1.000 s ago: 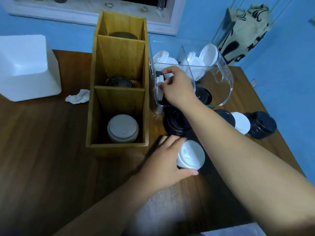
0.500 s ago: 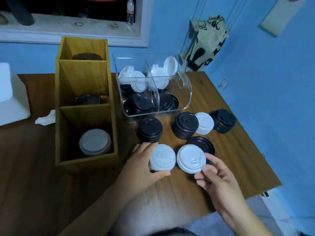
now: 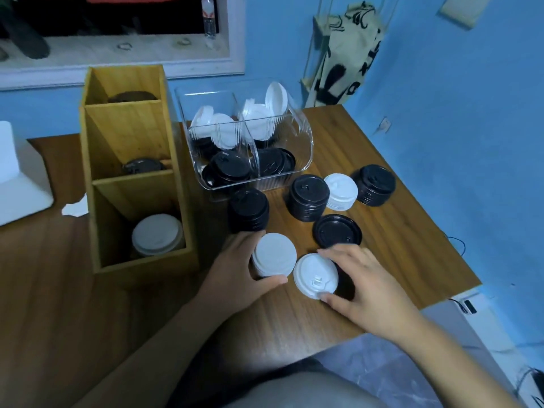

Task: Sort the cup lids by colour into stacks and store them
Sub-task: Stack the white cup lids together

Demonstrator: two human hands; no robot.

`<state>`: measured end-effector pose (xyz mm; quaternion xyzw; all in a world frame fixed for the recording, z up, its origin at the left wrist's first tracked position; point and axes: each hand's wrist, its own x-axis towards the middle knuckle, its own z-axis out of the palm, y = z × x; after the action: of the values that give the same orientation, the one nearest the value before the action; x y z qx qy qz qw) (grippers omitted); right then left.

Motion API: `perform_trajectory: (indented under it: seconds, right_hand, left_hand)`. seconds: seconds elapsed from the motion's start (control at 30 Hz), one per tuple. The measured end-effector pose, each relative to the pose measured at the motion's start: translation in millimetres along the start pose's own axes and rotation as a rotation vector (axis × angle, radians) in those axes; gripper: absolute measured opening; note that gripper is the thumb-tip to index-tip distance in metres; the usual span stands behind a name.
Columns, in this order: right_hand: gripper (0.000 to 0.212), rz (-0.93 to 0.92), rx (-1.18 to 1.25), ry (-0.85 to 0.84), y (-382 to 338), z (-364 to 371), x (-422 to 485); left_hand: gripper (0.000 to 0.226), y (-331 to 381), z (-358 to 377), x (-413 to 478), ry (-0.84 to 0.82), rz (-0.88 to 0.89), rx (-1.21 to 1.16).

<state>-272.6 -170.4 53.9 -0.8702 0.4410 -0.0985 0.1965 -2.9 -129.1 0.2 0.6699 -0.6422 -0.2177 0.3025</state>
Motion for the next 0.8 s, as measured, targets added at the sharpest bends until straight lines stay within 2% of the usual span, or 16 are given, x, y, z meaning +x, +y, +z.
perform_trajectory:
  seconds: [0.1, 0.17, 0.3, 0.47, 0.67, 0.8]
  right_hand:
    - [0.083, -0.095, -0.063, -0.155, 5.2, 1.0, 17.6]
    - [0.086, -0.117, -0.097, -0.192, 4.4, 2.5, 22.9]
    - [0.094, -0.051, -0.124, -0.228, 0.1, 5.0, 20.8]
    - [0.085, -0.019, -0.050, -0.197, -3.6, 9.4, 15.9]
    - [0.067, -0.021, -0.077, -0.218, -11.1, 5.5, 18.4]
    - [0.077, -0.014, -0.071, -0.184, -9.4, 5.2, 17.6]
  left_hand:
    - [0.098, 0.4, 1.5, 0.2, 0.007, -0.005, 0.023]
    - [0.097, 1.0, 2.0, -0.1, 0.021, -0.007, 0.029]
    - [0.097, 2.4, 1.0, 0.1, 0.024, 0.002, 0.030]
    - [0.098, 5.2, 1.3, 0.5, 0.025, -0.018, 0.047]
    - [0.097, 6.7, 1.3, -0.4, 0.052, -0.035, 0.060]
    - [0.096, 6.6, 1.9, 0.4, 0.053, -0.028, 0.073]
